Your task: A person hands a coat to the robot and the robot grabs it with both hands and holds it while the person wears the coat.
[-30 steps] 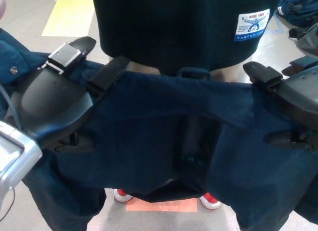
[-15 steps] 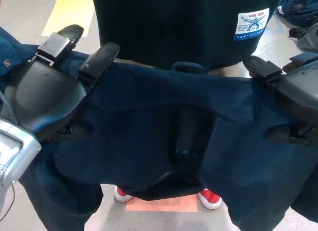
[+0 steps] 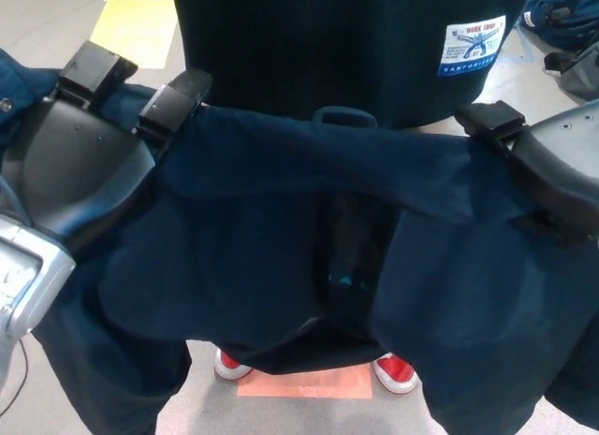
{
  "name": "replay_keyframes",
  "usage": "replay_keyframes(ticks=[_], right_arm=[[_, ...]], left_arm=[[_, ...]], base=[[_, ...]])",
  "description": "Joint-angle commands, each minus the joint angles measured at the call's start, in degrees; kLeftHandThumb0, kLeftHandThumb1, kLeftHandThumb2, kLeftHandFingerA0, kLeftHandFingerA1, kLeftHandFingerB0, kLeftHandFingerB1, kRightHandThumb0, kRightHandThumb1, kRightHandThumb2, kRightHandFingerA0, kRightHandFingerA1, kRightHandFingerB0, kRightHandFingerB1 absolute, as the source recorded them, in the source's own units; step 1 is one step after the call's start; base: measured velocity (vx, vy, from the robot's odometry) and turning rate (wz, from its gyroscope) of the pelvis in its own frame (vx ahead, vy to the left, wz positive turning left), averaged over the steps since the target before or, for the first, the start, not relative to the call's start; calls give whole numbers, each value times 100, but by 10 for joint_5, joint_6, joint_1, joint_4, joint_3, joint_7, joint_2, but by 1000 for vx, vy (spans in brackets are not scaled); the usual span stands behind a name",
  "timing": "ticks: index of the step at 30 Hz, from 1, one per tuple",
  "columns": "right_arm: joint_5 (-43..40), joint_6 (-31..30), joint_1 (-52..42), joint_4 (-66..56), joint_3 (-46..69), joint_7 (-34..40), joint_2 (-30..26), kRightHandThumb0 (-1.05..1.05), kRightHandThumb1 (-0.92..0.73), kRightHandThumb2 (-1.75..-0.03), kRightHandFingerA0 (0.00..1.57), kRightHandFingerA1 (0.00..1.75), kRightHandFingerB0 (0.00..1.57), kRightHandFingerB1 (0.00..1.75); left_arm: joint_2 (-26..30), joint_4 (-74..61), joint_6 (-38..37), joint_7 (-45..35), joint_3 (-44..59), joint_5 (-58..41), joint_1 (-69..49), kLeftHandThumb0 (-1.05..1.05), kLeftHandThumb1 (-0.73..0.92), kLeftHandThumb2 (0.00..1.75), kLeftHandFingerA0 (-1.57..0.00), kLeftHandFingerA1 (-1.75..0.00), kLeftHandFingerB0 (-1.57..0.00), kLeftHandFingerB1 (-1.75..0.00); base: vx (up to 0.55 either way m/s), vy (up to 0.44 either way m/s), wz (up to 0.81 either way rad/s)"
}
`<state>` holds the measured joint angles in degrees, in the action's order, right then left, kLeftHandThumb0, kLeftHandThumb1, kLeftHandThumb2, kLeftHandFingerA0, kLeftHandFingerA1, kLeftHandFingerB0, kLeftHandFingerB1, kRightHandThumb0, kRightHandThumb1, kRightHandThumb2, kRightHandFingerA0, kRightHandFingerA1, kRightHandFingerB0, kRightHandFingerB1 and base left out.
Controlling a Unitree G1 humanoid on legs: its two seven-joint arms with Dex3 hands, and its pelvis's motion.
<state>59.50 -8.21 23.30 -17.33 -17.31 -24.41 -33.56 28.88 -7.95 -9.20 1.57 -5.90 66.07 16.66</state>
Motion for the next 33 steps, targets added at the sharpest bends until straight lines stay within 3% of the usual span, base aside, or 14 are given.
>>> replay_keyframes(ticks=[1,3,4,6,9,13,20,21,24,26,29,30,32,33], right_arm=[[49,96,2,192,26,425,-22,-17,-55,-55,81,168,80,76],[44,105,6,205,29,457,-21,-16,-56,-55,80,171,79,83],[39,112,9,212,31,475,-18,-17,-58,-54,80,173,77,86],[27,132,15,223,37,501,-17,-13,-56,-56,86,175,72,90],[25,136,17,227,38,507,-18,-14,-56,-56,87,175,74,82],[13,144,6,224,58,520,-29,-8,-57,-55,84,175,64,111],[8,143,2,222,75,539,-32,-12,-58,-56,82,168,69,96],[6,148,6,227,77,554,-32,-10,-59,-55,80,166,74,96],[7,139,12,228,82,556,-29,-8,-63,-55,77,168,63,113],[6,144,17,234,81,569,-26,-6,-64,-57,80,168,63,114],[-9,149,27,226,91,568,-17,-12,-69,-60,81,174,66,112],[-12,149,33,225,93,573,-12,-12,-70,-61,83,170,66,110],[-19,151,41,224,97,580,-4,-8,-70,-60,87,174,65,108],[-25,152,44,221,100,576,1,-15,-50,-88,118,137,73,95]], left_arm=[[52,158,-32,209,25,-9,45,-38,54,72,-100,-145,-77,-62],[52,167,-33,221,22,-5,52,-37,53,72,-100,-145,-77,-62],[53,166,-34,226,20,-2,53,-27,63,62,-91,-160,-80,-57],[53,167,-39,242,17,2,52,-27,61,61,-93,-161,-81,-57],[55,161,-39,247,14,7,48,-28,60,61,-92,-161,-79,-57],[41,172,-40,261,-3,12,62,-26,59,60,-95,-160,-79,-56],[36,195,-41,317,-14,22,86,-29,57,61,-94,-156,-78,-55],[32,203,-55,334,-9,6,93,-24,58,59,-97,-155,-79,-58],[29,220,-65,368,-5,-3,110,-29,57,62,-92,-158,-75,-65],[30,226,-64,383,-1,-6,113,-26,58,57,-93,-155,-76,-62],[24,261,-75,449,2,-13,141,-19,54,59,-93,-159,-75,-75],[22,272,-80,463,4,-17,149,-13,61,58,-85,-169,-64,-93],[20,289,-86,489,5,-21,164,-13,62,58,-85,-169,-63,-98],[19,297,-89,503,5,-22,172,-14,64,58,-86,-172,-60,-105]], base=[[0,0,0],[0,0,0],[0,0,0],[0,0,0],[0,0,0],[0,0,0],[0,0,0],[0,0,0],[0,0,0],[0,0,0],[0,0,0],[0,0,0],[0,0,0],[0,0,0]])
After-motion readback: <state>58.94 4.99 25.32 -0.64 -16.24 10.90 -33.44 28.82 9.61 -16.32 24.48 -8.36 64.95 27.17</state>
